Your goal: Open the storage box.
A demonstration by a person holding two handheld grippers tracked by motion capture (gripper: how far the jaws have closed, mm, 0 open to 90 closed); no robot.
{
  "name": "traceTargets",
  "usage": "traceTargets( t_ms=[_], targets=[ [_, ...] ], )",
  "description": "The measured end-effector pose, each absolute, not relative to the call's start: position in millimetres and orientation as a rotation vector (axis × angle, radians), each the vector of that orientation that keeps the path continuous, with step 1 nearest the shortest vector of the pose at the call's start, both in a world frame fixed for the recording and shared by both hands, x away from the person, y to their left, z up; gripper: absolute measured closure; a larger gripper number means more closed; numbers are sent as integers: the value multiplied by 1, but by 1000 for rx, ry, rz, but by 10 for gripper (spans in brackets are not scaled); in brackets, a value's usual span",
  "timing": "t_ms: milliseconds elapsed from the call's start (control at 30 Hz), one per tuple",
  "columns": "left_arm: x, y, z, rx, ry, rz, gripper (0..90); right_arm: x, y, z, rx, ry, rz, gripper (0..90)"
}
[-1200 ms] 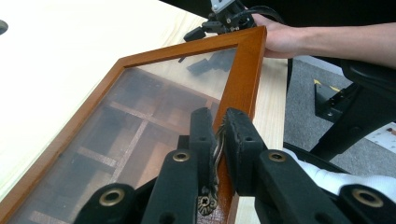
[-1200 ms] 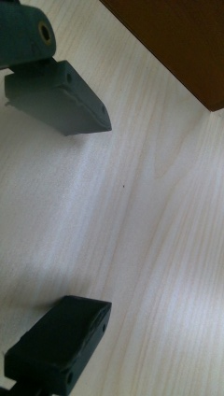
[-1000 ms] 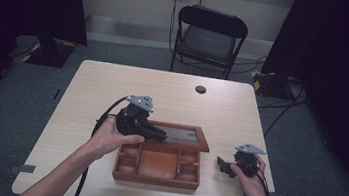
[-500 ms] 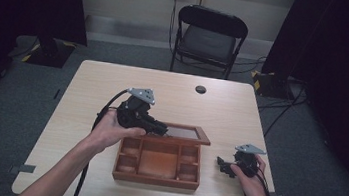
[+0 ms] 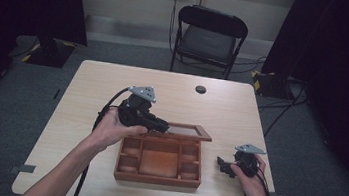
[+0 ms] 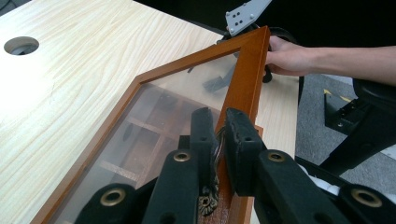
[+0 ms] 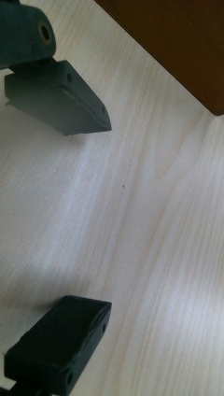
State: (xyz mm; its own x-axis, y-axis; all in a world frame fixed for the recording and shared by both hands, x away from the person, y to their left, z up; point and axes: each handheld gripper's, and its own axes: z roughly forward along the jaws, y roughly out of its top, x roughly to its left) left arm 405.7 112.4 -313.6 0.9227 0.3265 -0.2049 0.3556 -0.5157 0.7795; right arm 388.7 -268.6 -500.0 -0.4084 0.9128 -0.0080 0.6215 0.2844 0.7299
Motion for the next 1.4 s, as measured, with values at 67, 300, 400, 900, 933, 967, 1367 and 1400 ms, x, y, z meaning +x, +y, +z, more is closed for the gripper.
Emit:
traceTargets(
  t_ms=[67,300,400,900,933,967,1367,1400],
  targets=[
    [406,112,-313,2151,486,-39,822,389,-269,-500,1376,2133,917,114],
    [411,113,-309,2146,492,-39,824,389,-269,-500,1377,2132,918,113],
    [412,113,-308,2145,494,-31,824,389,-269,-500,1378,2132,919,113],
    [416,111,-306,2145,507,-27,825,389,-269,-500,1378,2132,918,113],
    [417,111,-305,2148,508,-30,825,389,-269,-500,1377,2132,918,113],
    [417,111,-305,2148,508,-31,826,389,-269,-500,1377,2132,918,113],
    [423,112,-300,2149,519,-17,827,389,-268,-500,1378,2132,918,113],
    [423,111,-300,2135,518,-13,828,389,-268,-500,1379,2131,917,111]
  ],
)
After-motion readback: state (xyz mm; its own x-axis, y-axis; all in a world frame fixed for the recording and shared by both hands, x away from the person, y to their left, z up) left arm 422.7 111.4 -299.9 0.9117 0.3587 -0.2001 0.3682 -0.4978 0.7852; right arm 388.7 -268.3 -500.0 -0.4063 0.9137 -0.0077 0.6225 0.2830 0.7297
